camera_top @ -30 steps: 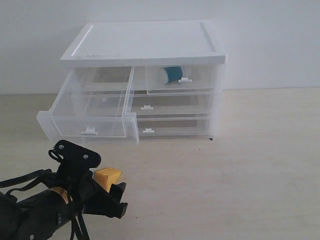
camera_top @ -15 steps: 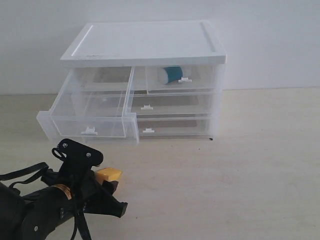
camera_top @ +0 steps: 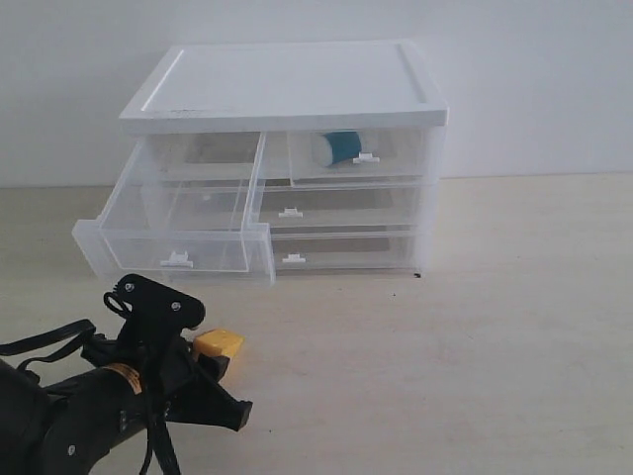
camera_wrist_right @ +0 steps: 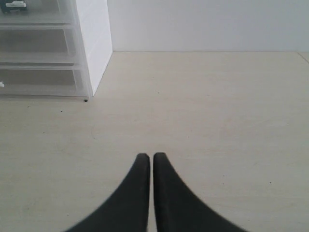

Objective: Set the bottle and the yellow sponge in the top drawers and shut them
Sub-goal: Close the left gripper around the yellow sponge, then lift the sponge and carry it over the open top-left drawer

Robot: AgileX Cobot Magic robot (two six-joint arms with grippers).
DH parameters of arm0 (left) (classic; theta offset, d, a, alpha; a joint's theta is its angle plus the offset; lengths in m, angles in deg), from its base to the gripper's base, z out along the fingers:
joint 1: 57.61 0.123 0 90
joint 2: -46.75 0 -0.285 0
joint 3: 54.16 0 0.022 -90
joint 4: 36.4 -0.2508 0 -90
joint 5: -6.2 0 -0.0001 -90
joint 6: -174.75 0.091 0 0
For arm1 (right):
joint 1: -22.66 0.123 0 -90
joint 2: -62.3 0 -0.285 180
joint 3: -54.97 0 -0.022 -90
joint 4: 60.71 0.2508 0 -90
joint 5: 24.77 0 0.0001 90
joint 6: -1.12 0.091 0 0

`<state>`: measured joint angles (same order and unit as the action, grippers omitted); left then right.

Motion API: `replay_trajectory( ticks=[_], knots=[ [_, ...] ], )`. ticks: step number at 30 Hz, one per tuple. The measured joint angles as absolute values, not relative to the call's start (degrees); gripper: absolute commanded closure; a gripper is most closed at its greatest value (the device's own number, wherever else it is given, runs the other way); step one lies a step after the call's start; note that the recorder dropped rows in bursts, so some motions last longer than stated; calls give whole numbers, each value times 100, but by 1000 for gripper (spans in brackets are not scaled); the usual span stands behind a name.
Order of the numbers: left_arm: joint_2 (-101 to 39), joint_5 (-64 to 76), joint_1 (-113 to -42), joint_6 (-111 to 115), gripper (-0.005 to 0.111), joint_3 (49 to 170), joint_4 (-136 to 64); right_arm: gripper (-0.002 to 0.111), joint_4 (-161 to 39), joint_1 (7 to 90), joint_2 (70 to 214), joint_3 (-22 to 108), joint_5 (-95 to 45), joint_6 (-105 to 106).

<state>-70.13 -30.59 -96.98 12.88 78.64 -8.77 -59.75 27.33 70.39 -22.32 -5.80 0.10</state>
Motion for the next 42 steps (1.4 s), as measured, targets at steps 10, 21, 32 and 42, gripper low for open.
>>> replay_trajectory(
  ticks=[10, 21, 32, 42],
  knots=[
    [-6218, -1959, -9698, 1541, 103, 7670, -895, 108, -5975, 2733, 7039, -2232, -580, 10],
    [-4986, -765, -9698, 1863, 103, 7231, -1084, 108, -5975, 2733, 7039, -2232, -580, 10],
    [-3121, 564, -10147, 1896, 103, 7190, -1301, 108, -5975, 2733, 7039, -2232, -580, 10],
    [-1566, 434, -10330, 1955, 103, 7667, -1314, 108, -5975, 2733, 7039, -2232, -580, 10]
  ],
)
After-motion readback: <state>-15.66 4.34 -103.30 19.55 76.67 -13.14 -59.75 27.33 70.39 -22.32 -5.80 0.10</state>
